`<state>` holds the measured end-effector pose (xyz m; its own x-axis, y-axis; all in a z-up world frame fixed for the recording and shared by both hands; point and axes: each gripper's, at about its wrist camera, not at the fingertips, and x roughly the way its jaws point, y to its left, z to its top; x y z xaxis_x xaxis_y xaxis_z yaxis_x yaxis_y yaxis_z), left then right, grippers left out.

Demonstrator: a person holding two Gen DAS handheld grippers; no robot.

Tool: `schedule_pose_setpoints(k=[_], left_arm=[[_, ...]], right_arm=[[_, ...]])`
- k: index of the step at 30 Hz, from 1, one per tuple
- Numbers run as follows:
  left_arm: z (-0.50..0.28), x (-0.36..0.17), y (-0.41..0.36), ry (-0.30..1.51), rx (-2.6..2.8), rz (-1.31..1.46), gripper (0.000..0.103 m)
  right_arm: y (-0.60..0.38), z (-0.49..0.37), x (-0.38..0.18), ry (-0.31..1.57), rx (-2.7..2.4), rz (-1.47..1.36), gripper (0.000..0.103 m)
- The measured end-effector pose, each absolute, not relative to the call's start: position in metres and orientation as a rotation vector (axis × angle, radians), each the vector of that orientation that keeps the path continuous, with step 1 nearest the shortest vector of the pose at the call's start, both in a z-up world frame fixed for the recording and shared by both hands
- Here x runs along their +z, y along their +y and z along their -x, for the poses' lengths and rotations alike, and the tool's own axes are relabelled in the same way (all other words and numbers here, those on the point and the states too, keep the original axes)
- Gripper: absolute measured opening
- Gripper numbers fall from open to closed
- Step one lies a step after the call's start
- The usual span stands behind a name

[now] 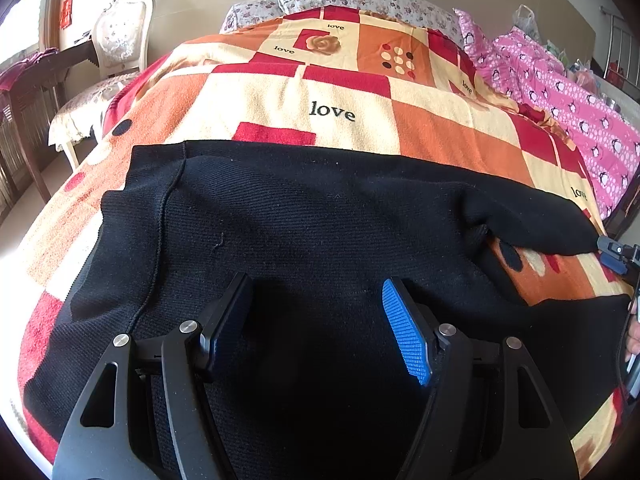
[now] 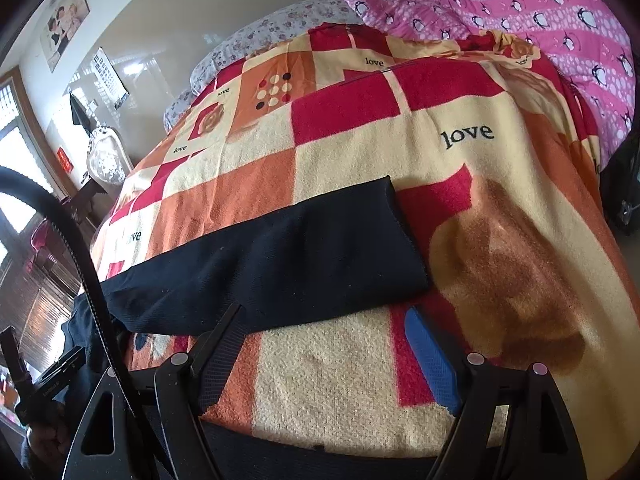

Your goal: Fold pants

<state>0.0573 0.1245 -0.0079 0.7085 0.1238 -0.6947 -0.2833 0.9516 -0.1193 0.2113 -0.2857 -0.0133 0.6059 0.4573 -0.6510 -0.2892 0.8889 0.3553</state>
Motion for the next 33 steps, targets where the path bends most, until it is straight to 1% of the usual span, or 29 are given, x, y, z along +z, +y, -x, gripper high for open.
schedule_pose_setpoints(k=[22, 26, 30, 33], left_arm=[[-0.057, -0.008, 0.124, 0.747, 0.229, 0.229, 0.068], [-0.051, -0.004, 0.127, 0.718, 0.210, 0.267, 0.068], [-0.031, 0.017, 0.144, 0.638, 0.162, 0.364, 0.068], [-0.026, 0.047, 0.163, 0.591, 0.162, 0.299, 0.068]], right_arm=[[-0.285, -0.210, -0.013, 0.813, 0.442, -0.227, 0.080], [-0.283, -0.210, -0.013, 0.810, 0.446, -0.226, 0.080], [-0.284, -0.208, -0.012, 0.793, 0.446, -0.229, 0.080], [-0.285, -0.208, -0.011, 0.787, 0.447, -0.233, 0.080]])
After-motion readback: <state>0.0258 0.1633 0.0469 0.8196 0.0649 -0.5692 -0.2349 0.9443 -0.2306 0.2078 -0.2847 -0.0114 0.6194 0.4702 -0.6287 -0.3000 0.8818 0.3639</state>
